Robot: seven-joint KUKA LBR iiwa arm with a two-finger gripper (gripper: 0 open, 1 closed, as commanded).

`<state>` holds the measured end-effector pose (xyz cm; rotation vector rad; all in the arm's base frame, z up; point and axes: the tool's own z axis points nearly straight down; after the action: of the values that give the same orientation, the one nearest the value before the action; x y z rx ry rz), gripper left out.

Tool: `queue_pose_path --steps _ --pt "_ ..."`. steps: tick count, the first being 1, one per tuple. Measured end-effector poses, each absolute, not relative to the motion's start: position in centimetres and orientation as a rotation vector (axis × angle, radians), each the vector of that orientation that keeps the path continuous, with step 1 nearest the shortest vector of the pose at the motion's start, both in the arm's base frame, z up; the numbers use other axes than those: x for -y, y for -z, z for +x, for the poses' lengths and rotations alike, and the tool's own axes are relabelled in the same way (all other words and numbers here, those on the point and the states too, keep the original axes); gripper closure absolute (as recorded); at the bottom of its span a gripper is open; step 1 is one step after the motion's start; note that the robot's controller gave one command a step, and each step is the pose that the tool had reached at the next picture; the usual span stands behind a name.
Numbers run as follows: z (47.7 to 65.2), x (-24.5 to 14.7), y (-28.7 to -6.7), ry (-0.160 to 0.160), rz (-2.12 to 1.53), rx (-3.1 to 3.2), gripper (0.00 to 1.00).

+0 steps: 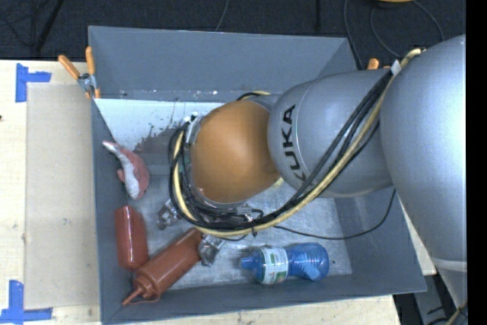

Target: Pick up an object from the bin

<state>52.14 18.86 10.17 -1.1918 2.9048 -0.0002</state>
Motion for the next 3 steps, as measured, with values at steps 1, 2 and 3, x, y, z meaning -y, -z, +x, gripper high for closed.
queue_pose_path --steps 1,2,3 --pt "50.91 -18.37 -7.84 0.006 -1.248 -2.865 1.0" --pt "50.91 -18.37 -7.83 0.006 -1.247 -2.865 1.0" --pt "50.89 -18.34 -8.02 0.006 -1.248 -2.867 1.0"
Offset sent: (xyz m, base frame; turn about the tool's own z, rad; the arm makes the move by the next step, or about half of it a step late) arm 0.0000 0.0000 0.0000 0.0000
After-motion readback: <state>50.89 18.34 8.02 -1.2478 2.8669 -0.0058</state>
